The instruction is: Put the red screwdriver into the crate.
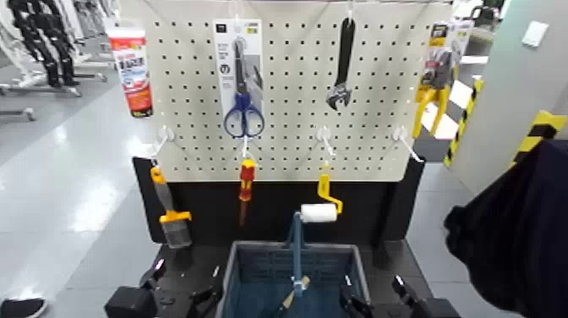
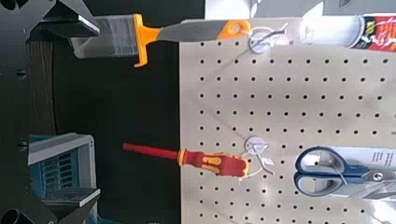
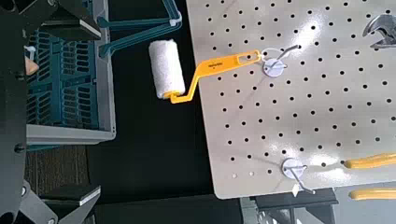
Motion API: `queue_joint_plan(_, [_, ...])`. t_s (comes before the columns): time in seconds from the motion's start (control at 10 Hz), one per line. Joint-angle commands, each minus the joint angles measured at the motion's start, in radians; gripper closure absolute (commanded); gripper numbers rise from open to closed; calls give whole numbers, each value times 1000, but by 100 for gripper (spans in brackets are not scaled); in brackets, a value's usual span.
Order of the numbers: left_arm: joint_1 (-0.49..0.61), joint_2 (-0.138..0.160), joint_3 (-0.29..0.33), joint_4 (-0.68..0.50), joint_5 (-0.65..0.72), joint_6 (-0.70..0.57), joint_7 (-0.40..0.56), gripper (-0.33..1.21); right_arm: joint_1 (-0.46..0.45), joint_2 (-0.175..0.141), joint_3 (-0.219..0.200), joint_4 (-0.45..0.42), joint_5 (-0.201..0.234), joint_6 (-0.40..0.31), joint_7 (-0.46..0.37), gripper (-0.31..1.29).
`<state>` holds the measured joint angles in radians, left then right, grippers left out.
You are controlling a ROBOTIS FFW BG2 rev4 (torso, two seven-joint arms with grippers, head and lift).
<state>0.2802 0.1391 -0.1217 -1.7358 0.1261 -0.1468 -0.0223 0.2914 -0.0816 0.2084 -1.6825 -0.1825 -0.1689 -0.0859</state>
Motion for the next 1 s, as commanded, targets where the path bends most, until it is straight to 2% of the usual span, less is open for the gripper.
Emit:
queue_joint_plan(0.1, [-52,-3,17,15,15,44,-71,10,-2,0,2,1,0,2,0,14])
queue_joint_plan(0.7, [-217,-9,60,50,9,185,-277,10,-2,3,5,4,0,0,0,14])
queue_joint_plan(1.0, [-312,11,46,113,23,213,-337,10,-3,3,6,4,0,0,0,14])
